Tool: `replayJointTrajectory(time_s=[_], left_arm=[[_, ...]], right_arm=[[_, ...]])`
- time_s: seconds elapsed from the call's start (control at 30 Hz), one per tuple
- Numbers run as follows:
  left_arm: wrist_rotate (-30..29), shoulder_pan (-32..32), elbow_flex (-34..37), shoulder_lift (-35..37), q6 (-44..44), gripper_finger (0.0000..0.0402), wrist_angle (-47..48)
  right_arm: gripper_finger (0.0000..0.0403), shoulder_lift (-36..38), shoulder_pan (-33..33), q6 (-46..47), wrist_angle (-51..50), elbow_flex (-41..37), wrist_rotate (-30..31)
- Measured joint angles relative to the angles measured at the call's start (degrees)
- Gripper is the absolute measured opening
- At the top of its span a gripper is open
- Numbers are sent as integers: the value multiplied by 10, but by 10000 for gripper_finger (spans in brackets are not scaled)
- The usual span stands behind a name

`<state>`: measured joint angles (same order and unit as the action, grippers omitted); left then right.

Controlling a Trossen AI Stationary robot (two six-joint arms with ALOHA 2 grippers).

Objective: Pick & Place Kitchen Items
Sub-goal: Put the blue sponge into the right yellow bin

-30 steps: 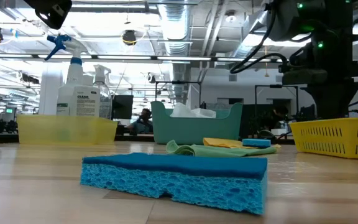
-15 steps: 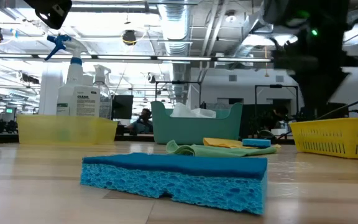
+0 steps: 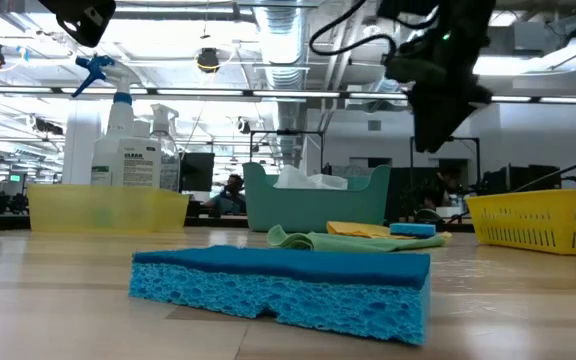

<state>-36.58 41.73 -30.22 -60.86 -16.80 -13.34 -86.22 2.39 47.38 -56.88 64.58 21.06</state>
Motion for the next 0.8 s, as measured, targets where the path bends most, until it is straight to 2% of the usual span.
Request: replayJointTrajectory(time_s=[0.27,0.57,0.8], left_arm=[[0,0,0,0,0,122,-7],[1,0,0,0,0,122,-6],[2,0,0,0,0,122,-4]], right_arm=[[121,-39,-53,-110,22,-1,-1],[167,-133,-82,-152,38,0,4],[194,-164,-107,-174,36,0,19]])
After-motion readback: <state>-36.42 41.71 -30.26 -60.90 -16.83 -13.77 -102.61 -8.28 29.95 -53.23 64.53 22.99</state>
